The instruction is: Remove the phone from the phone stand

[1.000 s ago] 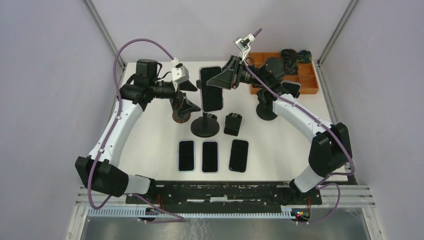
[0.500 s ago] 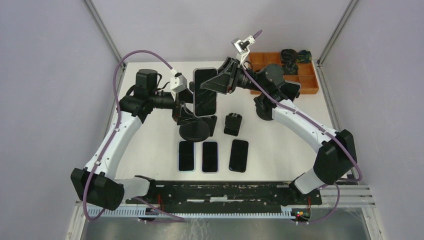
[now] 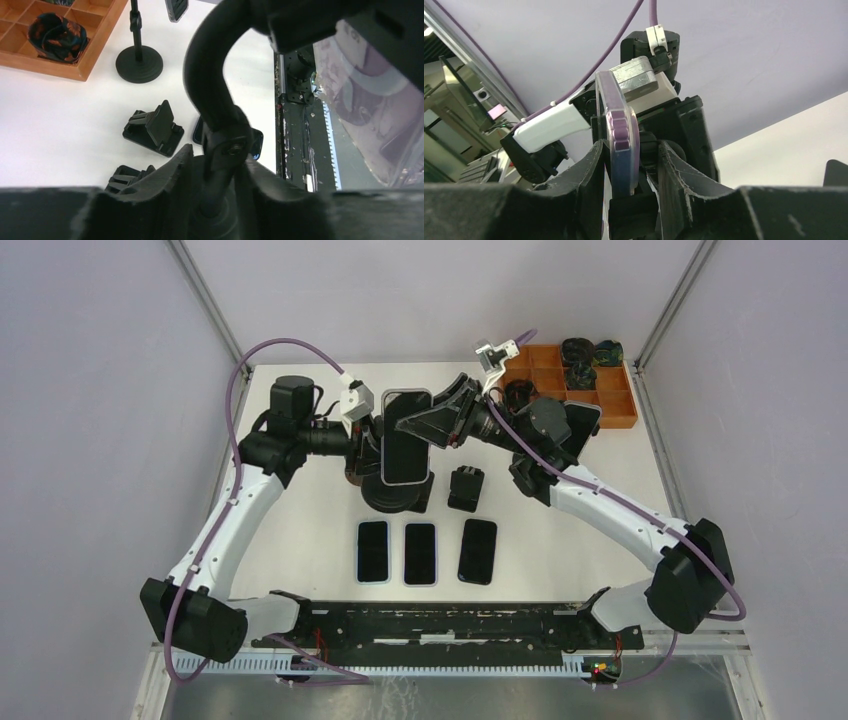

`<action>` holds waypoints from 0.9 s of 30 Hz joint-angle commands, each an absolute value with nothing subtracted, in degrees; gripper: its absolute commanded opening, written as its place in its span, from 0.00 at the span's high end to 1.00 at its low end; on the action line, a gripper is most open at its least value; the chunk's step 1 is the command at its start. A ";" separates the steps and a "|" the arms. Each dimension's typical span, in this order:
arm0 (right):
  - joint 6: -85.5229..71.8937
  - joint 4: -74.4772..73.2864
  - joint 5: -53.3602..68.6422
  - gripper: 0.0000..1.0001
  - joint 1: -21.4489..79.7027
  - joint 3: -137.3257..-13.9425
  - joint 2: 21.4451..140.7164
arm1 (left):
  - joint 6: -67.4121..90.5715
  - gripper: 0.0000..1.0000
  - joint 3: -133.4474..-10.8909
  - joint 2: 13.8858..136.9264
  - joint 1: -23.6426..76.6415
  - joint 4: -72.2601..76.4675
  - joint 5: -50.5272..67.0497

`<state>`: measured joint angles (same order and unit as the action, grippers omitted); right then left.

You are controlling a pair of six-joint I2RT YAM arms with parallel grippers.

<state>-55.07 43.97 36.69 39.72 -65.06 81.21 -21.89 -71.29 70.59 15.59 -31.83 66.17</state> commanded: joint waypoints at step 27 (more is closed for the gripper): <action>-46.57 32.00 52.02 0.51 38.77 -74.86 81.11 | -49.49 0.98 -81.91 73.74 16.00 -61.00 65.79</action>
